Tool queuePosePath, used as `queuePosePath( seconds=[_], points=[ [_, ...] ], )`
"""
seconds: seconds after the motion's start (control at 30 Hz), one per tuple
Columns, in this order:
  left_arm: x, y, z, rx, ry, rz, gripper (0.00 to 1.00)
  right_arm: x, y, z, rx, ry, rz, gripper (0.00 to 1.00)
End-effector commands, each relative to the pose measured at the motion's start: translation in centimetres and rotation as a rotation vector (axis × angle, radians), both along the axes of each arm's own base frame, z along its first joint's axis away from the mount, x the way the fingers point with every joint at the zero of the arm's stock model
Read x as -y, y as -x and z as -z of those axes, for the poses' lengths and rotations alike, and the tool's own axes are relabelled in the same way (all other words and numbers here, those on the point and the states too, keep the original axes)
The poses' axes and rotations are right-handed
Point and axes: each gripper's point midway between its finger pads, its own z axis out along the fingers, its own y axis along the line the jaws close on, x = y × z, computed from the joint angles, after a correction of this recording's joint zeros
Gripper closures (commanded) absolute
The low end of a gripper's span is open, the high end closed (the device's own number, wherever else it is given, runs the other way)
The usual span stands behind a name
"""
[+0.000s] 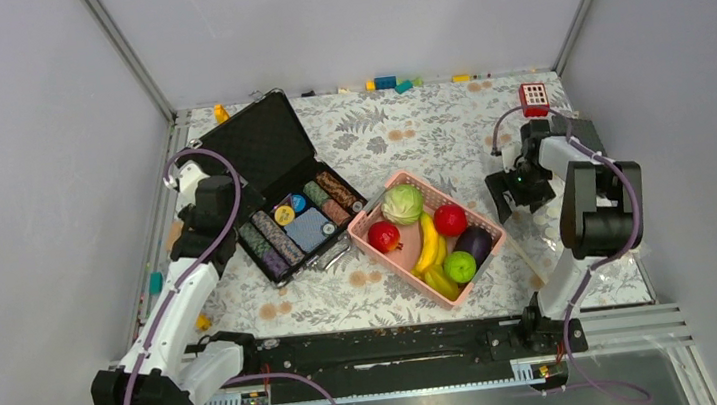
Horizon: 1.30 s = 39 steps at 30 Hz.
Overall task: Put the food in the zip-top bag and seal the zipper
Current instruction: Pick up the zipper food storage bag at the center of the board.
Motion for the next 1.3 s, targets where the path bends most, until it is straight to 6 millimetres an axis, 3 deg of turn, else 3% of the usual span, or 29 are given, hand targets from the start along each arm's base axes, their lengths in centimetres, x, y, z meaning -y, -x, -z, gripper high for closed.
queuePosePath(
  seconds=[0.0,0.07,0.13,0.23,0.33,0.47,0.57,0.7,0.8,0.9,1.0,1.13,1.27],
  points=[
    [0.0,-0.8,-0.9,0.055,0.001,0.004,0.01,-0.9,2.2,-1.1,-0.129,-0.060,-0.196,0.02],
    [-0.2,-0.8,-0.8,0.050,-0.006,-0.002,0.01,0.9,2.2,-0.6,-0.154,0.036,-0.197,0.08],
    [-0.5,-0.7,-0.8,0.043,-0.018,-0.017,0.01,1.8,2.0,-0.7,-0.167,0.084,-0.213,0.01],
    [-0.6,-0.5,-0.9,0.044,-0.018,-0.024,0.01,3.6,0.7,-0.7,-0.110,0.191,-0.209,0.00],
    [-0.6,-0.5,-1.1,0.055,-0.017,-0.025,0.01,4.9,-1.3,-0.8,-0.009,0.277,-0.195,0.00],
    [-1.0,-0.2,-1.3,0.064,-0.025,-0.039,0.01,9.0,-3.7,0.3,0.060,0.518,-0.194,0.00],
    [-1.2,0.0,-1.4,0.068,-0.029,-0.047,0.01,10.3,-5.2,2.2,0.065,0.588,-0.172,0.00],
    [-1.5,0.2,-1.7,0.076,-0.034,-0.062,0.01,11.6,-8.9,1.7,0.202,0.660,-0.090,0.00],
    [-1.6,0.1,-1.9,0.082,-0.037,-0.072,0.01,11.3,-11.1,-0.4,0.317,0.642,-0.046,0.00],
    [-1.7,0.0,-1.9,0.073,-0.043,-0.079,0.01,9.9,-12.0,-3.1,0.416,0.557,-0.022,0.00],
    [-1.8,-0.1,-1.8,0.067,-0.049,-0.080,0.01,7.4,-11.7,-5.0,0.483,0.426,-0.071,0.00],
    [-1.6,-0.2,-1.6,0.062,-0.044,-0.074,0.01,3.1,-9.7,-6.0,0.475,0.216,-0.206,0.00],
    [-1.4,-0.4,-1.4,0.065,-0.038,-0.065,0.01,1.3,-9.0,-6.4,0.449,0.106,-0.181,0.00]
  ],
)
